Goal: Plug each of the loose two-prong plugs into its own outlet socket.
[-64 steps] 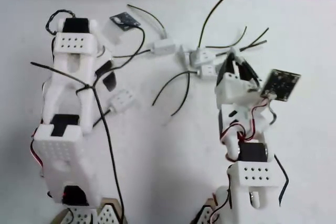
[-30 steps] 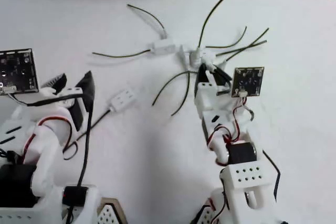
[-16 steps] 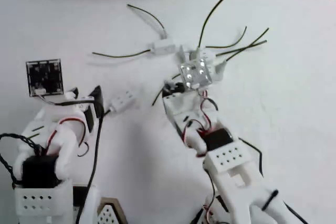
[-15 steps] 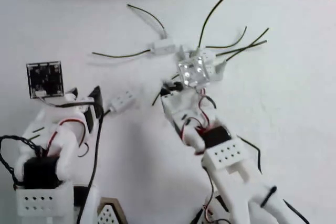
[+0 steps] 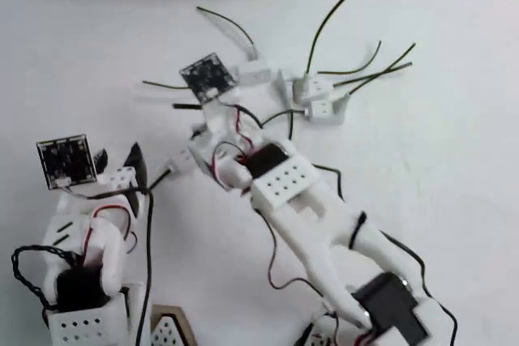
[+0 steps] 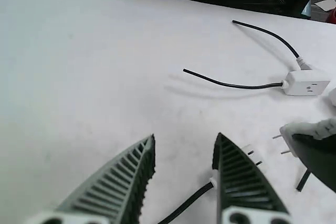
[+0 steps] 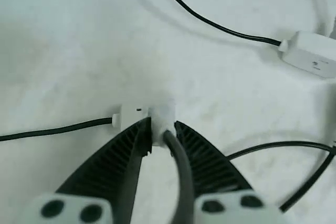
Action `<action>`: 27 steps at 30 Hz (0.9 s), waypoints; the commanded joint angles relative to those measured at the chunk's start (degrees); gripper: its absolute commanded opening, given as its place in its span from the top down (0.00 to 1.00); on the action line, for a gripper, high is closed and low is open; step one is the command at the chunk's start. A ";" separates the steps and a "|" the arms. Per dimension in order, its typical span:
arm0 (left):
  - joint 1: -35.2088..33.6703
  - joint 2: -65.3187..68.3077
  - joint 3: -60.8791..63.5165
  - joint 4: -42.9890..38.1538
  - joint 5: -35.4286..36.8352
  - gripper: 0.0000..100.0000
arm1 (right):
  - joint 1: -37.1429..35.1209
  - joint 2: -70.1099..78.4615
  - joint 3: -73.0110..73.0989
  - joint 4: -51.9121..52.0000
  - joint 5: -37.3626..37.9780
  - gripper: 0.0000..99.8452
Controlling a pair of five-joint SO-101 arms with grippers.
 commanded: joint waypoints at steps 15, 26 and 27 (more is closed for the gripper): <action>-1.10 -10.51 3.16 1.93 -0.70 0.81 | -0.75 17.19 -18.11 8.13 4.04 0.98; -1.10 -11.65 3.08 2.99 -0.79 0.81 | 1.10 22.37 -20.04 7.96 4.22 0.98; -1.10 -11.65 3.08 2.99 -0.79 0.81 | 1.10 22.81 -20.04 7.78 4.22 0.98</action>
